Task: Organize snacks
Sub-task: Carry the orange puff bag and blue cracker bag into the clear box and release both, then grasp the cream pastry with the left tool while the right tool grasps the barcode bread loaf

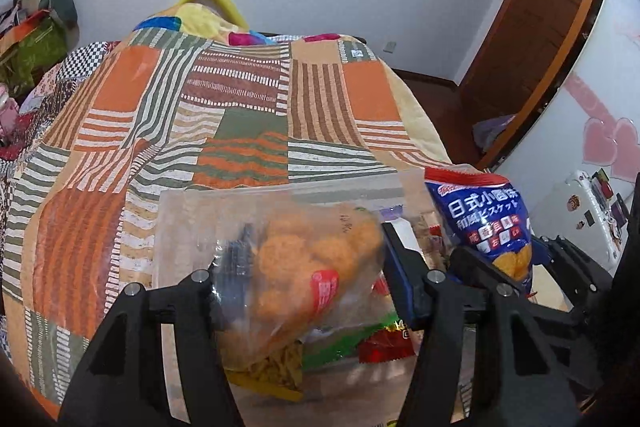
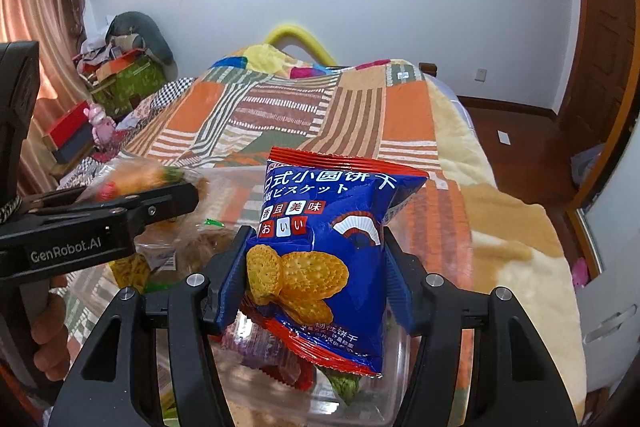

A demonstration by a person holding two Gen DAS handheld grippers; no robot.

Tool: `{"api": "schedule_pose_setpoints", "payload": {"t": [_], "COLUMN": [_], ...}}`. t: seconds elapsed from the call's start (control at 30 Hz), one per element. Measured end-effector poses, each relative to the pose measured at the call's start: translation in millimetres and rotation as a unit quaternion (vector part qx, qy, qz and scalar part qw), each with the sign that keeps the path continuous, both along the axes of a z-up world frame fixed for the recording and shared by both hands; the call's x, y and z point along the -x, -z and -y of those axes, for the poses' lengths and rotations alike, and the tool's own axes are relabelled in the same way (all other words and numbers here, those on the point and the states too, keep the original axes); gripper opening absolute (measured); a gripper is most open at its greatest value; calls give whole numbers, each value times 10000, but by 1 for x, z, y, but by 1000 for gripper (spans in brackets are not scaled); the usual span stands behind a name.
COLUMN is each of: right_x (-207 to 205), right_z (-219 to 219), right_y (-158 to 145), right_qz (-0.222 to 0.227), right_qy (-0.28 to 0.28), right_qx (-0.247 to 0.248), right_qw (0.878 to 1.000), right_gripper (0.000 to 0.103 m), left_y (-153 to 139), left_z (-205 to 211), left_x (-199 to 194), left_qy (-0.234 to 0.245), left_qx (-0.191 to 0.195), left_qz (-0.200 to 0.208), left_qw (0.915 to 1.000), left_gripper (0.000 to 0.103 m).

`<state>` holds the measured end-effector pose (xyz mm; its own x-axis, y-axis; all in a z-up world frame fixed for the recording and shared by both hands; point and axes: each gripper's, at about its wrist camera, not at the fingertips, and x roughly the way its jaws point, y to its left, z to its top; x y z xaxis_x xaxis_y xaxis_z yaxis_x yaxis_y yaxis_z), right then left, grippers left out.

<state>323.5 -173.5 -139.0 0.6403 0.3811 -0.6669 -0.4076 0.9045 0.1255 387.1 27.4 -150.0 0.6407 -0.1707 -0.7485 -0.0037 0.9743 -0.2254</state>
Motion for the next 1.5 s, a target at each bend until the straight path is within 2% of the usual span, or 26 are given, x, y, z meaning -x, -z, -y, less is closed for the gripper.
{"api": "schedule_pose_setpoints", "payload": {"t": [0.2, 0.27, 0.43, 0.6, 0.73, 0.87, 1.0, 1.13, 1.3, 1.5], "right_x": [5, 5, 23, 46, 68, 83, 101, 120, 139, 146], "right_z": [5, 5, 8, 11, 12, 10, 5, 0, -11, -34], "right_y": [0, -4, -22, -39, -47, -43, -31, -11, 11, 36], "right_qz": [-28, 14, 252, 464, 580, 538, 439, 140, -231, -577], "right_qy": [-19, 8, -25, -152, -283, -389, -425, -571, -787, -1039], "right_qx": [-5, 16, 22, -29, -51, -54, 35, 33, 93, 192], "right_qw": [10000, 10000, 9997, 9988, 9979, 9978, 9981, 9983, 9966, 9927], "right_gripper": [60, 67, 72, 75, 78, 79, 79, 79, 79, 77], "left_y": [-9, -18, -43, -64, -67, -59, -38, -18, 6, 27], "left_z": [-7, -6, -1, -6, -12, -18, -23, -28, -34, -40], "left_x": [11, 19, 49, 87, 111, 132, 156, 188, 218, 236], "left_qy": [-74, -31, 105, 80, 66, 71, 114, 163, 167, 132], "left_qx": [35, -18, -314, -405, -463, -547, -729, -804, -730, -579], "left_qz": [178, 263, 557, 816, 798, 657, 381, 155, -154, -421], "left_qw": [9998, 9996, 9979, 9958, 9957, 9963, 9965, 9965, 9971, 9973], "left_gripper": [69, 69, 73, 89, 90, 92, 92, 92, 92, 92]}}
